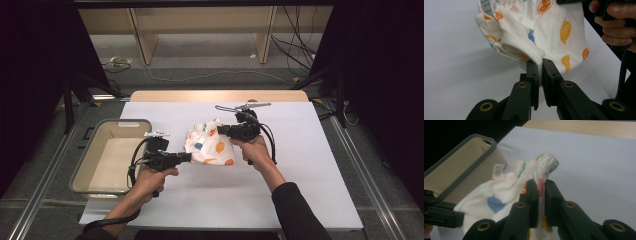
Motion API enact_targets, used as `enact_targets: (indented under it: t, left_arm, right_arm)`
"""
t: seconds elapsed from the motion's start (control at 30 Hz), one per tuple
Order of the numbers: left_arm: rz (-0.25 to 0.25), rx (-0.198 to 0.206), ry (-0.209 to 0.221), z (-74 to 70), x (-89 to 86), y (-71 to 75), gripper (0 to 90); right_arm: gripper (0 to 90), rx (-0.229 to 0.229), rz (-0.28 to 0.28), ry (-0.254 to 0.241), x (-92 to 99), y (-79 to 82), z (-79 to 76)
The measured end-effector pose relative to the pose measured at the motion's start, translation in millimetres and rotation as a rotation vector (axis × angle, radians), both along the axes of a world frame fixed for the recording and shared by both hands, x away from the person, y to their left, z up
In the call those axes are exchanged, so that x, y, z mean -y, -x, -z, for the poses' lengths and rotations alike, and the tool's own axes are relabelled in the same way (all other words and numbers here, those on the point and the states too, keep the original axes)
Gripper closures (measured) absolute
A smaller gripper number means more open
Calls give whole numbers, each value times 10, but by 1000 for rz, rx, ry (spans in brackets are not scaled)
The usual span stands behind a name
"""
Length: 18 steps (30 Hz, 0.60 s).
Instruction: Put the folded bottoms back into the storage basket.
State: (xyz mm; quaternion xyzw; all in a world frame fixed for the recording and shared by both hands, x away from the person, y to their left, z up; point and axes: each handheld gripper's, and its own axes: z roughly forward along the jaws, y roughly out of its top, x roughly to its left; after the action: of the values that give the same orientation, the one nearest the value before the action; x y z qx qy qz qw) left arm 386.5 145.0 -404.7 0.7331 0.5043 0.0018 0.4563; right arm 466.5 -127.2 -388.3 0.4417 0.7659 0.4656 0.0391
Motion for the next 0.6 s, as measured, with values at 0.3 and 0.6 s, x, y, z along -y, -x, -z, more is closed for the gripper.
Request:
enact_targets:
  t: [0.3,0.6]
  left_arm:
    - [-1,9,7,-40,-78,27,837]
    - [-5,17,10,-113,-179,55,837]
  right_arm:
    - [833,18,-18,-5,-71,31,-63]
    - [833,25,-35,3,-210,40,-93]
